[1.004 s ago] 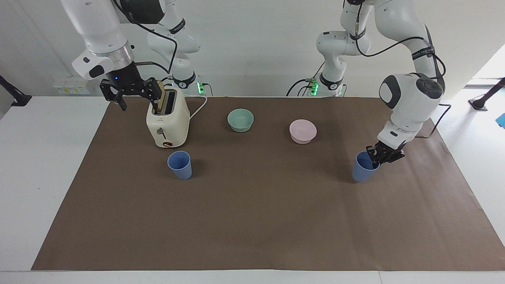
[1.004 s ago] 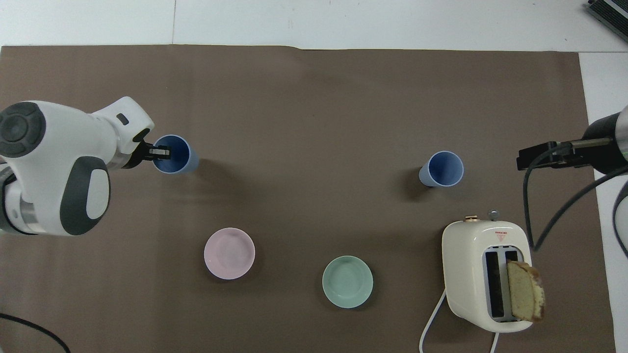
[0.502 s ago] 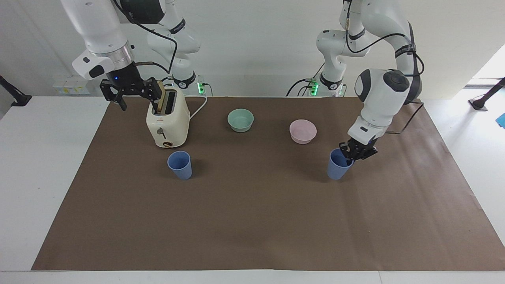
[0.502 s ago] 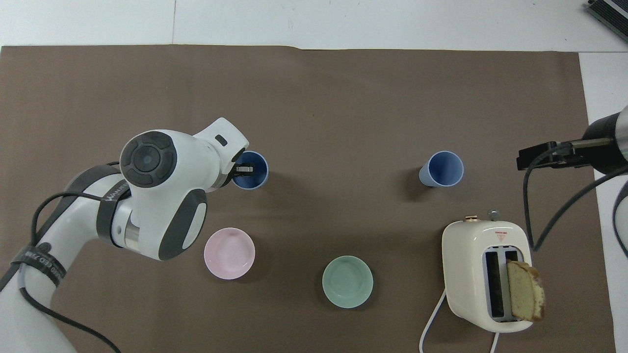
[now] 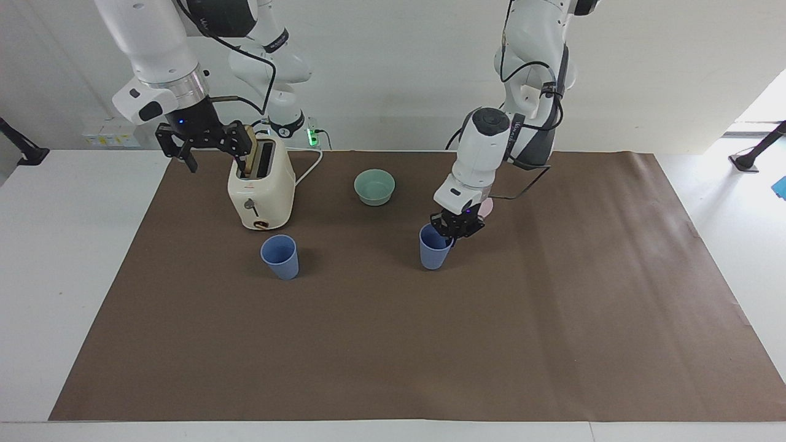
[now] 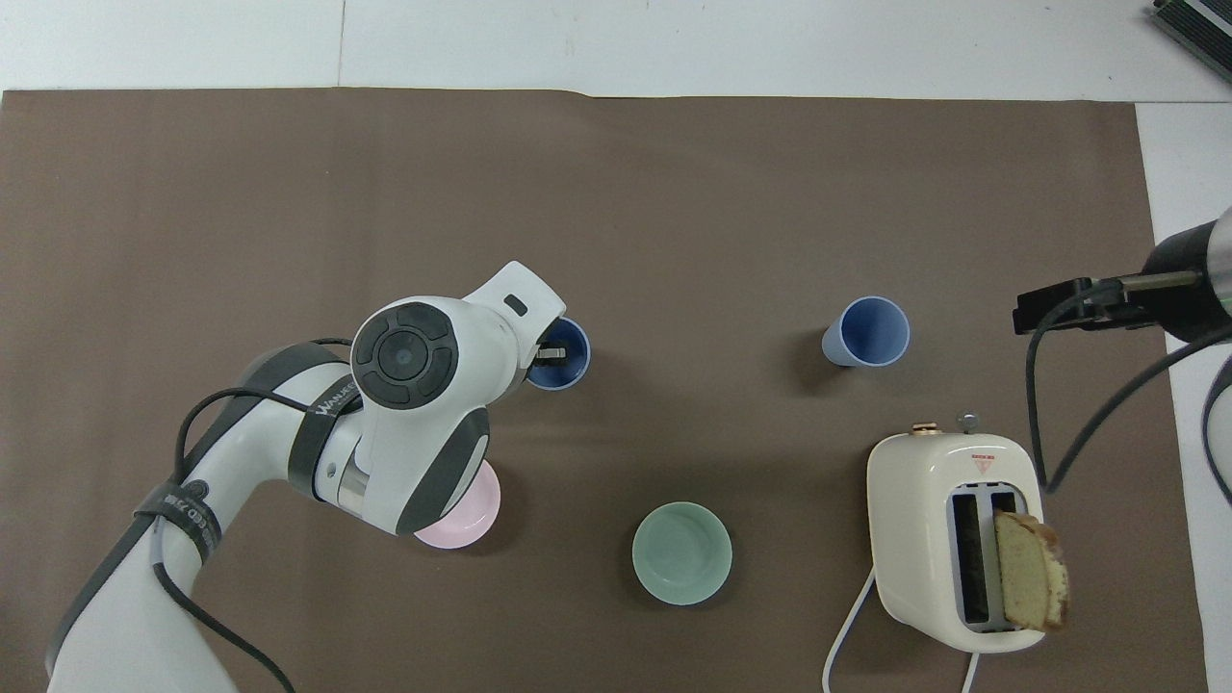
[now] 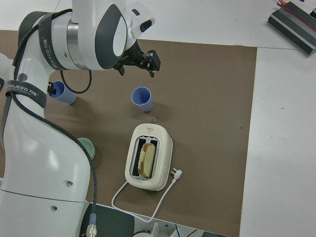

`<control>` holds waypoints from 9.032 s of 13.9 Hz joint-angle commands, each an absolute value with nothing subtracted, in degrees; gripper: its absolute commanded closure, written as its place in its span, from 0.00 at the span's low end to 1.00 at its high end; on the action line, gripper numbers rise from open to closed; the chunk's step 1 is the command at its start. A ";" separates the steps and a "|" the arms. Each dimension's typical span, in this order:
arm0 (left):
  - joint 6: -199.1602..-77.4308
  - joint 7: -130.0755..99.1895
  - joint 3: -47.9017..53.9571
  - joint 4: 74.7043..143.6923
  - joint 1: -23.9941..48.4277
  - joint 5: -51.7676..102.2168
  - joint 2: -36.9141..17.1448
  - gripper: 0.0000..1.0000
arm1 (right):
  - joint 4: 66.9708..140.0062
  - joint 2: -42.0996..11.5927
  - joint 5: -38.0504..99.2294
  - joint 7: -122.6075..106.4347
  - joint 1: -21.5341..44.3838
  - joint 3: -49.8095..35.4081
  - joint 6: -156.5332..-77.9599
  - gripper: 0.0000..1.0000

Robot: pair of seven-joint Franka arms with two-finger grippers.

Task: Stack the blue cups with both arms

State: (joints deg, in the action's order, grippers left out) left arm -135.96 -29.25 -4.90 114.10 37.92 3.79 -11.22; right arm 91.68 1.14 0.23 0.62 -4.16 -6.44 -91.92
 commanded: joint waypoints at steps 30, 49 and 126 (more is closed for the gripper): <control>-99.42 4.48 -6.68 99.60 11.53 3.25 2.81 0.00 | 112.24 -13.27 0.62 1.14 -1.94 -6.59 -126.73 0.34; -91.41 9.58 -6.77 90.35 8.79 -0.26 -0.35 0.00 | 88.43 -15.20 0.53 11.66 10.53 -7.38 -106.79 1.00; -91.32 9.32 -6.68 90.97 9.49 0.09 0.62 0.00 | 84.99 -1.85 -2.20 1.14 -1.31 -5.80 -85.16 0.00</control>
